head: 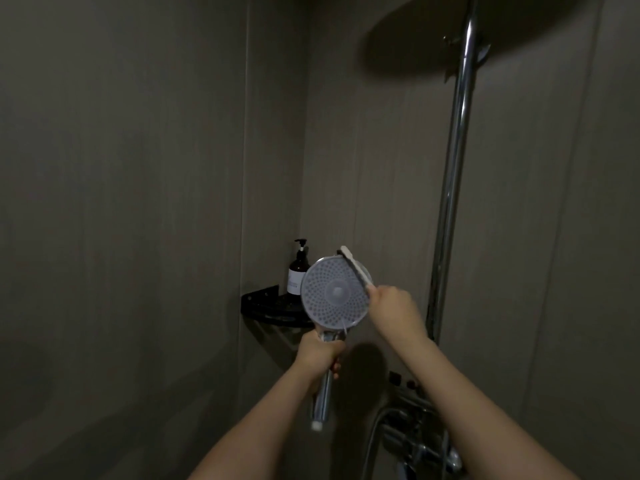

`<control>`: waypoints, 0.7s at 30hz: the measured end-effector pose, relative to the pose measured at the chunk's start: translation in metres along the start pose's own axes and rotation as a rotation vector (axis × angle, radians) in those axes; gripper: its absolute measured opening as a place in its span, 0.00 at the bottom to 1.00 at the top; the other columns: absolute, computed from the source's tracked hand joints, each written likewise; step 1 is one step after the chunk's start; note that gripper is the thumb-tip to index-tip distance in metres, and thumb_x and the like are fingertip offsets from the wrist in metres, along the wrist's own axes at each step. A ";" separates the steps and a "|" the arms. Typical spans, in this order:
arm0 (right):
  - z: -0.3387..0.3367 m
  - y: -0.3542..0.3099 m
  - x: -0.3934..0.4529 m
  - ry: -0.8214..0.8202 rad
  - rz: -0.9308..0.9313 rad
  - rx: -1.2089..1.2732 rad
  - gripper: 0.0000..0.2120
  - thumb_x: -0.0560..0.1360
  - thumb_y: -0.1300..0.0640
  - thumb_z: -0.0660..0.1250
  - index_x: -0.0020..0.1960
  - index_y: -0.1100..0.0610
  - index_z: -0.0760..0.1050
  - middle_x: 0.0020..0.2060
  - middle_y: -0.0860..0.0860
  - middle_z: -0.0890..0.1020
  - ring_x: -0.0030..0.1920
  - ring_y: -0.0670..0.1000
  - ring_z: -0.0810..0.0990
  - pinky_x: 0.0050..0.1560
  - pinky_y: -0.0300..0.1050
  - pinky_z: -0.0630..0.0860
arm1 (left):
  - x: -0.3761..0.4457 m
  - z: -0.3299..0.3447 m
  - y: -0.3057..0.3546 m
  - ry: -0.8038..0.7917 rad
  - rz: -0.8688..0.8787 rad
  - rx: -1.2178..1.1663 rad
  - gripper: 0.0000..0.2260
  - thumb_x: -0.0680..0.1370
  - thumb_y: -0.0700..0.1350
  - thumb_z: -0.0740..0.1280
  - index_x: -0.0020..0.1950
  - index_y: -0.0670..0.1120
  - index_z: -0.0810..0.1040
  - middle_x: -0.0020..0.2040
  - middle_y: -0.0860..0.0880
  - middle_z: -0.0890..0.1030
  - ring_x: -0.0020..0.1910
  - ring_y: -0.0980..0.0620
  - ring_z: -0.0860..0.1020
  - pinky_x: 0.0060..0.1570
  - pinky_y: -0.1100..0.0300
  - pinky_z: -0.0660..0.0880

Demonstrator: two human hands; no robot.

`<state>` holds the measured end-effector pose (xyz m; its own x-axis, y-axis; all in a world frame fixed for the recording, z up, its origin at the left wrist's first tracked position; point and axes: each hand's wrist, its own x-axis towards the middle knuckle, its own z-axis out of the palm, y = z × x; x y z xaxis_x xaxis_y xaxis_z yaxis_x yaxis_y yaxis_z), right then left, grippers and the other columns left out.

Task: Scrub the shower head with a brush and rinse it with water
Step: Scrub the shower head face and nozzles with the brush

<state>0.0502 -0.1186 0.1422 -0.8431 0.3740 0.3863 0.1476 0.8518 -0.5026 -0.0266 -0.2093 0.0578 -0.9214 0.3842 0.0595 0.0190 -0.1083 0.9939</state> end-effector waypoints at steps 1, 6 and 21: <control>0.000 -0.001 0.000 -0.048 -0.005 0.020 0.18 0.81 0.50 0.53 0.51 0.59 0.77 0.39 0.53 0.79 0.42 0.53 0.80 0.35 0.43 0.72 | -0.001 0.000 0.000 0.000 0.000 -0.005 0.09 0.72 0.31 0.64 0.36 0.43 0.72 0.23 0.46 0.70 0.16 0.55 0.66 0.19 0.68 0.65; -0.005 -0.002 0.004 -0.006 -0.043 -0.040 0.18 0.82 0.51 0.51 0.53 0.59 0.77 0.38 0.51 0.75 0.31 0.44 0.72 0.28 0.32 0.66 | -0.001 -0.004 0.000 0.003 -0.004 -0.019 0.09 0.72 0.31 0.65 0.35 0.42 0.71 0.22 0.46 0.69 0.16 0.55 0.66 0.19 0.68 0.64; 0.010 -0.001 -0.006 0.111 -0.094 0.088 0.18 0.81 0.51 0.53 0.48 0.59 0.78 0.37 0.54 0.80 0.36 0.52 0.79 0.34 0.41 0.75 | -0.006 -0.009 0.005 0.001 0.012 -0.021 0.11 0.72 0.31 0.66 0.32 0.43 0.72 0.18 0.49 0.69 0.15 0.55 0.65 0.18 0.68 0.64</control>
<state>0.0496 -0.1251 0.1326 -0.7878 0.3371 0.5155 0.0212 0.8513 -0.5242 -0.0242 -0.2210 0.0618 -0.9217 0.3814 0.0713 0.0221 -0.1319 0.9910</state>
